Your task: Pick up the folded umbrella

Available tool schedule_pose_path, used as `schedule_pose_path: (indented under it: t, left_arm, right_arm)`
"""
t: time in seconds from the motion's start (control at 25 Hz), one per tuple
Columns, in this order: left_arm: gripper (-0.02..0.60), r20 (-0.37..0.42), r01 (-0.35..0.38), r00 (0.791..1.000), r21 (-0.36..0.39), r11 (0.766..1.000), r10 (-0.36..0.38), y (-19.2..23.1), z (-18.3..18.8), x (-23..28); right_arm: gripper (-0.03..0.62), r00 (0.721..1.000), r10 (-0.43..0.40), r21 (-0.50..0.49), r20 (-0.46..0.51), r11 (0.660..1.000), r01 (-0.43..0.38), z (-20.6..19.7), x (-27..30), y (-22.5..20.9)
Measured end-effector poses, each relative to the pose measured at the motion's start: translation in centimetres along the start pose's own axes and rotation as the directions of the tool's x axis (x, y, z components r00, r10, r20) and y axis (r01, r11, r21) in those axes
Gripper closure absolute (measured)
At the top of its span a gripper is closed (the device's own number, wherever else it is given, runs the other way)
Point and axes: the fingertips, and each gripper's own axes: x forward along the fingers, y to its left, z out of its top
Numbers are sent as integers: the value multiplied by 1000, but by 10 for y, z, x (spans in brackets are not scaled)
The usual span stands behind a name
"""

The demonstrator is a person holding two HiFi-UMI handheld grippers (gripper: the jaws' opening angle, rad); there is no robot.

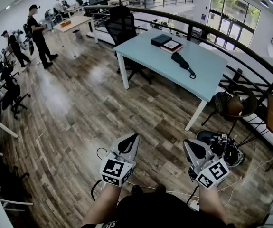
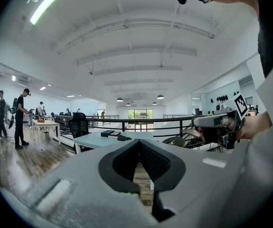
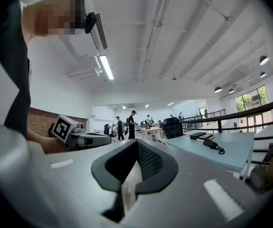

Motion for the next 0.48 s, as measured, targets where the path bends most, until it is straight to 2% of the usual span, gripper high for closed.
schedule_pose_path:
  t: [0.16, 0.28, 0.48]
  left_arm:
    - [575, -19, 12, 1000, -46, 999, -13, -3, -8, 1]
    - [575, -37, 27, 999, -92, 995, -30, -8, -15, 2]
    - [575, -57, -3, 998, -81, 997, -2, -9, -16, 7]
  right_arm:
    - [595, 1000, 3, 5, -14, 1000, -3, -4, -2, 0]
    - [597, 999, 12, -34, -34, 999, -13, -6, -3, 1]
    - [595, 998, 23, -107, -59, 994, -29, -7, -7, -4]
